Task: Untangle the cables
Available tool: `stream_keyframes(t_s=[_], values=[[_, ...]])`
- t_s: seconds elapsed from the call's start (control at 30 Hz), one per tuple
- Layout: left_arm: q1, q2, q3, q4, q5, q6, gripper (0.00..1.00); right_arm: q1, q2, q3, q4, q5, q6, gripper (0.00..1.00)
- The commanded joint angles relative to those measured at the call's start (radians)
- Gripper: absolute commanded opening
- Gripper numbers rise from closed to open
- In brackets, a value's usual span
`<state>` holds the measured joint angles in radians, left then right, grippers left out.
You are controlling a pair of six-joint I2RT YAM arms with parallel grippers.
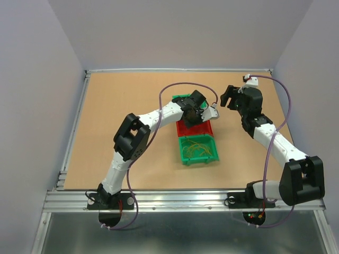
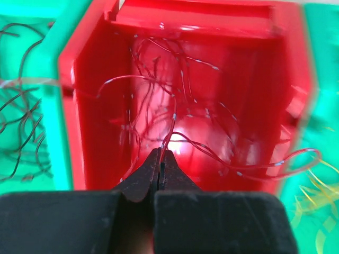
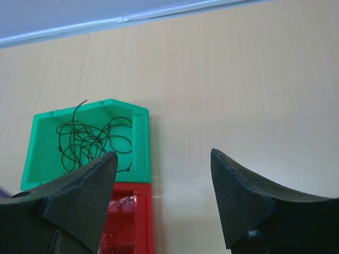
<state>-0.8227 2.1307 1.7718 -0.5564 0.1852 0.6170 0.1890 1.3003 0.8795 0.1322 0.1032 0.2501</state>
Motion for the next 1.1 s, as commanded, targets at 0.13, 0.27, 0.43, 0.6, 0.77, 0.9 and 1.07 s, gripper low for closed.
stream_keyframes(t_s=[0.13,0.27,0.43,0.6,0.77,0.9,1.07], values=[[0.065,0.090,0.129,0.003,0.046,-0.013,0.00,-0.008,-0.041,-0.042,0.058,-0.023,-0.014,0.76],[0.065,0.092,0.075,0.038,0.048,-0.029,0.00,-0.008,-0.045,-0.043,0.061,-0.028,-0.014,0.76],[0.068,-0.013,-0.066,0.153,0.043,-0.051,0.10,-0.008,-0.047,-0.045,0.063,-0.028,-0.012,0.76],[0.068,-0.133,-0.139,0.197,0.023,-0.074,0.25,-0.010,-0.044,-0.045,0.066,-0.031,-0.012,0.76],[0.071,-0.216,-0.195,0.202,0.023,-0.085,0.38,-0.010,-0.045,-0.047,0.069,-0.033,-0.012,0.76],[0.074,-0.262,-0.236,0.213,0.022,-0.095,0.45,-0.008,-0.053,-0.051,0.075,-0.037,-0.014,0.78],[0.083,-0.337,-0.290,0.233,0.014,-0.106,0.55,-0.008,-0.087,-0.080,0.110,-0.046,-0.031,0.90]])
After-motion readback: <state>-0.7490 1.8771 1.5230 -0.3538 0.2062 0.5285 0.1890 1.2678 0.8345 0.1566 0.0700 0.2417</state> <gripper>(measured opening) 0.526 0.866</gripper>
